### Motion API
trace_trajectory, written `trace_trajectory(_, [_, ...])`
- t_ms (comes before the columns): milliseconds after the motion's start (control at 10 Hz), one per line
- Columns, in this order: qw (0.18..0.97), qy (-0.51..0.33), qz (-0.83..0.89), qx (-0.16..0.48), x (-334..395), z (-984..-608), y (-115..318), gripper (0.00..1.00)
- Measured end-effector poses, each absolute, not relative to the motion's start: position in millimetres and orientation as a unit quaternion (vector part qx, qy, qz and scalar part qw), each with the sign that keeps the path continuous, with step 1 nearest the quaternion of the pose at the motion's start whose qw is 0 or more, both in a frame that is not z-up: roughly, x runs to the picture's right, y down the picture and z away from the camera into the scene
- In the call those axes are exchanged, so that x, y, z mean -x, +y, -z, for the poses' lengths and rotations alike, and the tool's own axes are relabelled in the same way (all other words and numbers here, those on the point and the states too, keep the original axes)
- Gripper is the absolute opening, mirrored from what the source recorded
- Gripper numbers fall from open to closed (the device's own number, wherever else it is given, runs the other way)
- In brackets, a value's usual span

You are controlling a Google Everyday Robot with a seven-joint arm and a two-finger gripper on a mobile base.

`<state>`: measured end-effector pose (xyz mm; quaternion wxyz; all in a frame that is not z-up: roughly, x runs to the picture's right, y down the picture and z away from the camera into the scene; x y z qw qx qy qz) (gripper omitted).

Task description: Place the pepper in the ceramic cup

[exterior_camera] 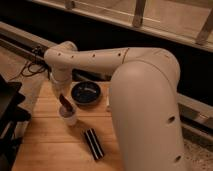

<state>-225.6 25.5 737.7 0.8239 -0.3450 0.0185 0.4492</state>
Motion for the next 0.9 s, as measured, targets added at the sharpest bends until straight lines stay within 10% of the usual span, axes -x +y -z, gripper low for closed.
trace_trajectory(400, [0.824, -0.005, -0.455, 0.336, 236, -750, 22, 0.02])
trace_trajectory(900, [0.814, -0.036, -0.467, 0.344, 237, -769, 32, 0.46])
